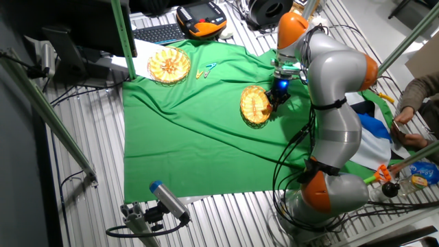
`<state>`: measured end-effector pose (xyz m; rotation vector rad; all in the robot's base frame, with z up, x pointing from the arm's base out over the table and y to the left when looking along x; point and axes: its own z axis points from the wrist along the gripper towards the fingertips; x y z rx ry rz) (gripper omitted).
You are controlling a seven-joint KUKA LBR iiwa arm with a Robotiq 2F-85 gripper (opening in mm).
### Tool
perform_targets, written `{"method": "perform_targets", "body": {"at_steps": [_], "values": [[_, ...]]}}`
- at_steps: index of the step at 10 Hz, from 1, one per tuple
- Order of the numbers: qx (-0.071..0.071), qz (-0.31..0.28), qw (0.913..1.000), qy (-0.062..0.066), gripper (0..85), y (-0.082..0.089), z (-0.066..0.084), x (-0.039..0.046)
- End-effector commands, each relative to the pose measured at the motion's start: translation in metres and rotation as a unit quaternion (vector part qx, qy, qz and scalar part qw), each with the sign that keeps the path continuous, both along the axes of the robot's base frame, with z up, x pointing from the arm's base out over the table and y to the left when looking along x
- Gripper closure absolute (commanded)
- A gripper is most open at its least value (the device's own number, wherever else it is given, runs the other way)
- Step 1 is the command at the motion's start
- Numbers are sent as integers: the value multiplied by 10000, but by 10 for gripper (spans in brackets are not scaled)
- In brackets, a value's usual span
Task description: Use a clamp
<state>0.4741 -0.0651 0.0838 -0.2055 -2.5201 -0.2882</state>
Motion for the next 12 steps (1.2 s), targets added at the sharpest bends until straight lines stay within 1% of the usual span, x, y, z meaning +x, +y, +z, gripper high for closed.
{"method": "perform_targets", "body": {"at_steps": [1,7,9,12], "values": [[-8,7,10000,19,680,-2,2,6],[-9,-1,10000,78,680,-7,-6,12],[-36,9,10000,90,680,-2,-2,13],[-130,41,9999,88,680,3,7,19]]}}
